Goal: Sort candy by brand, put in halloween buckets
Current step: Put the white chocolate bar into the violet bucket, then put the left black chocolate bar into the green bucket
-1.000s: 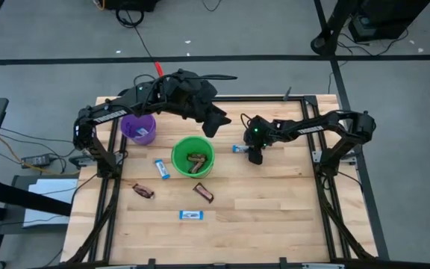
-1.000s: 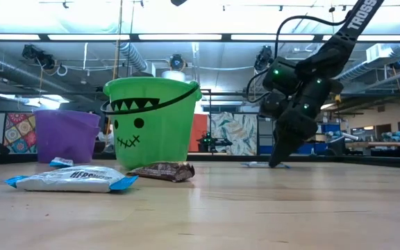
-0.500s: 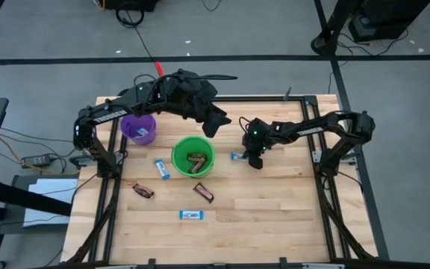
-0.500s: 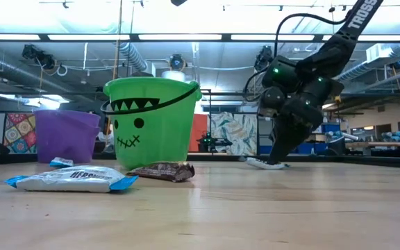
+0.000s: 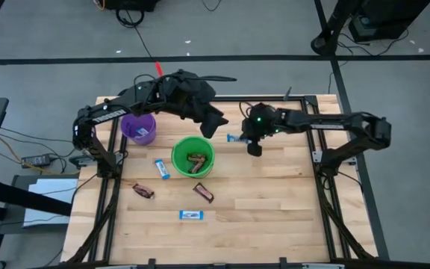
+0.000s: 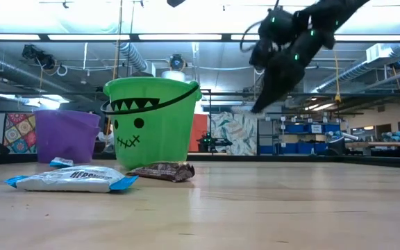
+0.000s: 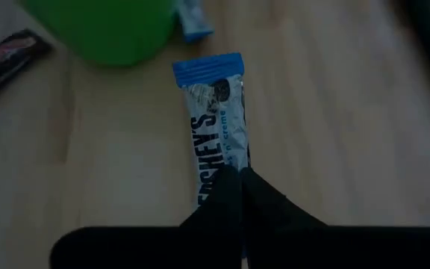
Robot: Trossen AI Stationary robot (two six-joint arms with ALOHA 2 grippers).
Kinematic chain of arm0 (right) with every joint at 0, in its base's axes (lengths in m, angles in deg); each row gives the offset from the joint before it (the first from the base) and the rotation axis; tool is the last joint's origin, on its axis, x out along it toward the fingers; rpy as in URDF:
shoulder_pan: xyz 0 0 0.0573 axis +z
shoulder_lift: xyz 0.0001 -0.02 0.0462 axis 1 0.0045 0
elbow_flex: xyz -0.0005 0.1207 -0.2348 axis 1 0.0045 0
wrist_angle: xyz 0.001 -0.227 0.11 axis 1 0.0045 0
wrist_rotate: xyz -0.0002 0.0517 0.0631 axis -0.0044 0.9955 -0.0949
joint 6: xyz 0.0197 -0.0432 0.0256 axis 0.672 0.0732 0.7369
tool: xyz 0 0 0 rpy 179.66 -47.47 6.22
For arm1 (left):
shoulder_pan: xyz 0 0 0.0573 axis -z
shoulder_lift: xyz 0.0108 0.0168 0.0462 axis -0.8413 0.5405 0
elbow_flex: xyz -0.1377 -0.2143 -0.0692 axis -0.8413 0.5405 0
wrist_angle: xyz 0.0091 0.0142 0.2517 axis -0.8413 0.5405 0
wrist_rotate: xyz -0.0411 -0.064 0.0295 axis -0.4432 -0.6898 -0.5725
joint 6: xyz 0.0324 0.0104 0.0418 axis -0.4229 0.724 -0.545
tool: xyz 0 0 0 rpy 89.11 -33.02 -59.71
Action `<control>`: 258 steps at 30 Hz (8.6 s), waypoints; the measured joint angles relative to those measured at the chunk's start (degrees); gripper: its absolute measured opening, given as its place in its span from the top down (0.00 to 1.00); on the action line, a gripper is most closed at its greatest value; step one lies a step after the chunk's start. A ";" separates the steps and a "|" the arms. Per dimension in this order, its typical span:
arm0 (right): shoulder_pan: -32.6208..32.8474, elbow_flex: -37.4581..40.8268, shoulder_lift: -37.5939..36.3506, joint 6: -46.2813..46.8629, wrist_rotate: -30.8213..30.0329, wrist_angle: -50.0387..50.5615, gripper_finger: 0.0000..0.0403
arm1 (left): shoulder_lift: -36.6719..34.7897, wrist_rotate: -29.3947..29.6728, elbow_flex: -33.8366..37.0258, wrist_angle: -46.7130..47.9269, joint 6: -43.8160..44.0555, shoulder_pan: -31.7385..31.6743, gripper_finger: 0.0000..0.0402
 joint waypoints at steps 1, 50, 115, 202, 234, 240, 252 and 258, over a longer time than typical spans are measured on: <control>-0.01 -1.09 -1.05 -0.67 -1.57 1.85 1.00 | 0.00 0.00 0.00 2.00 0.95 -0.09 0.52; 4.13 -12.95 -14.16 -2.99 -13.99 11.71 1.00 | 9.81 0.20 0.07 -5.42 9.49 -5.41 0.52; 4.18 -12.97 -19.20 -7.79 -15.42 5.81 0.77 | 16.24 -5.15 0.04 -14.80 11.31 -6.27 0.93; -1.14 -12.93 -26.56 6.68 -14.15 15.13 0.68 | -35.44 26.07 45.50 -22.59 16.20 6.92 0.61; 1.26 -12.93 -20.01 17.86 -3.32 15.20 0.68 | -30.18 7.81 58.58 16.33 0.31 29.28 0.61; 2.24 -12.93 -20.01 17.74 -3.45 15.23 0.68 | -29.80 5.39 60.80 14.94 5.82 36.09 0.61; 2.36 -12.93 -20.01 17.05 -3.21 15.23 0.68 | -29.40 -2.35 68.10 11.41 11.32 41.65 0.60; 2.36 -12.93 -20.01 18.29 -3.02 15.25 0.68 | -29.40 -3.16 72.70 8.16 10.23 41.66 0.50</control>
